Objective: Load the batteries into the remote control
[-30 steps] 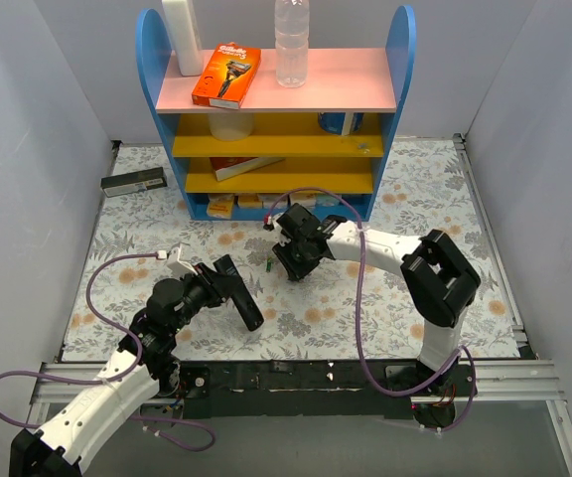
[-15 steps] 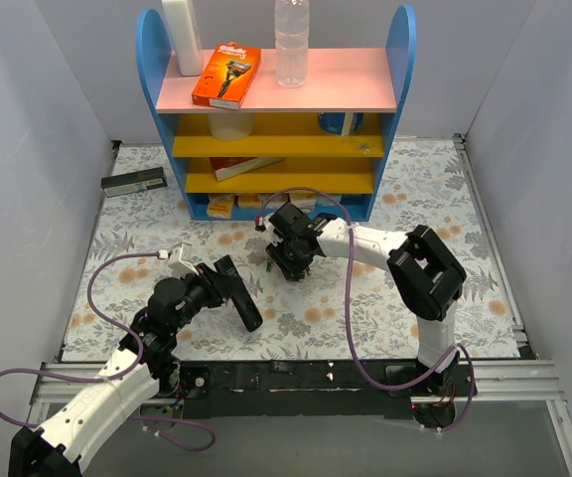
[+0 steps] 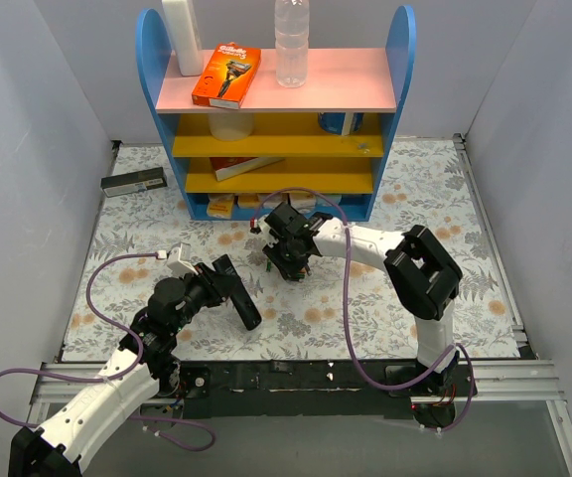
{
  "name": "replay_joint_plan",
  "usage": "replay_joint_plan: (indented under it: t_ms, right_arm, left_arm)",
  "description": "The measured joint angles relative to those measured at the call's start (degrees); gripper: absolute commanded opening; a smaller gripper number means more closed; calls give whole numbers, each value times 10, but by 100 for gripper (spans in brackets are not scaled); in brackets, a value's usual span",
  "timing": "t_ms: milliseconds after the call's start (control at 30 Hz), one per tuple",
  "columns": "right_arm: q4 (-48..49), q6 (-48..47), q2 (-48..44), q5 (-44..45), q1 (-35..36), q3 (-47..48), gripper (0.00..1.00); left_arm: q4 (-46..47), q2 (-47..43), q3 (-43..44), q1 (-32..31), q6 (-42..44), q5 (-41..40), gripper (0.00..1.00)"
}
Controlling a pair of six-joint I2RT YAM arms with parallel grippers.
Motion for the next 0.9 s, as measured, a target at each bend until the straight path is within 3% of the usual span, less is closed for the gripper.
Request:
replay_joint_plan:
  t_ms: [600, 900]
  right_arm:
    - [-7, -33, 26, -17, 6, 9, 28]
    - [-36, -97, 24, -33, 27, 7, 39]
  left_arm:
    - [-4, 0, 0, 0, 2, -5, 0]
    - [-3, 0, 0, 0, 2, -5, 0]
